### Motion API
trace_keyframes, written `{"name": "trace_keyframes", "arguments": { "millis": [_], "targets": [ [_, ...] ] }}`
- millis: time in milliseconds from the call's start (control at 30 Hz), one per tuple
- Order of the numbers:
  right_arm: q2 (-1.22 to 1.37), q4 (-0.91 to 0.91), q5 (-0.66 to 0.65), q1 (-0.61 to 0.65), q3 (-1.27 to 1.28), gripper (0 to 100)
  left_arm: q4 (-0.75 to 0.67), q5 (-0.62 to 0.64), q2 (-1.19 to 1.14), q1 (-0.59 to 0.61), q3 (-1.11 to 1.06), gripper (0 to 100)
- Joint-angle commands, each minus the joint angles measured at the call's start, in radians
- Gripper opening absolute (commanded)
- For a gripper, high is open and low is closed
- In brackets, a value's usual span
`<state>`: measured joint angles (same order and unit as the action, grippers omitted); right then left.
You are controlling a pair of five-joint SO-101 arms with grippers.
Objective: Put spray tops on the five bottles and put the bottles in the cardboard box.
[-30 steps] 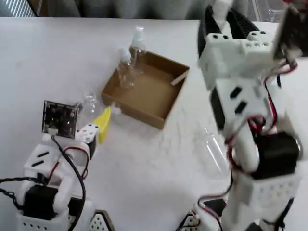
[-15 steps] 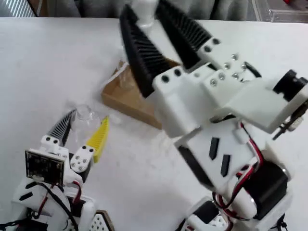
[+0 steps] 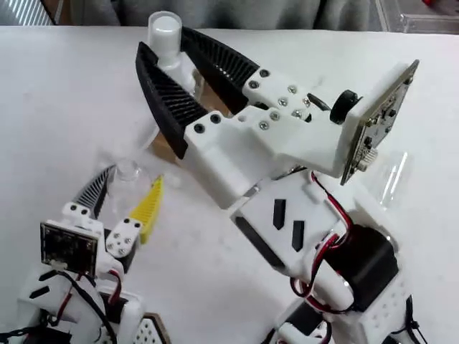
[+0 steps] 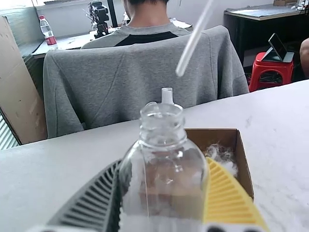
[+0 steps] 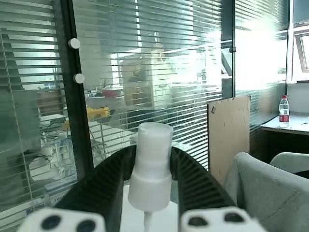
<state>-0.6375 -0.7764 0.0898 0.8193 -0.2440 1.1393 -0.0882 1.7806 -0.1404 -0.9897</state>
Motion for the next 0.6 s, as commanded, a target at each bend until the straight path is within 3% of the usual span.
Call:
{"name": "trace_keyframes", "arguments": {
  "millis": [0,267,567],
  "targets": [
    [-0.007,0.025,-0.011,0.008,0.012,1.6,0.002,-0.008,0.002,-0.007,0.054,3],
    [-0.007,0.139,-0.011,0.01,0.121,1.6,-0.005,-0.006,0.002,-0.007,0.055,3],
    [-0.008,0.133,0.0,0.012,0.166,1.6,-0.006,-0.006,0.002,-0.007,0.055,3]
  ]
}}
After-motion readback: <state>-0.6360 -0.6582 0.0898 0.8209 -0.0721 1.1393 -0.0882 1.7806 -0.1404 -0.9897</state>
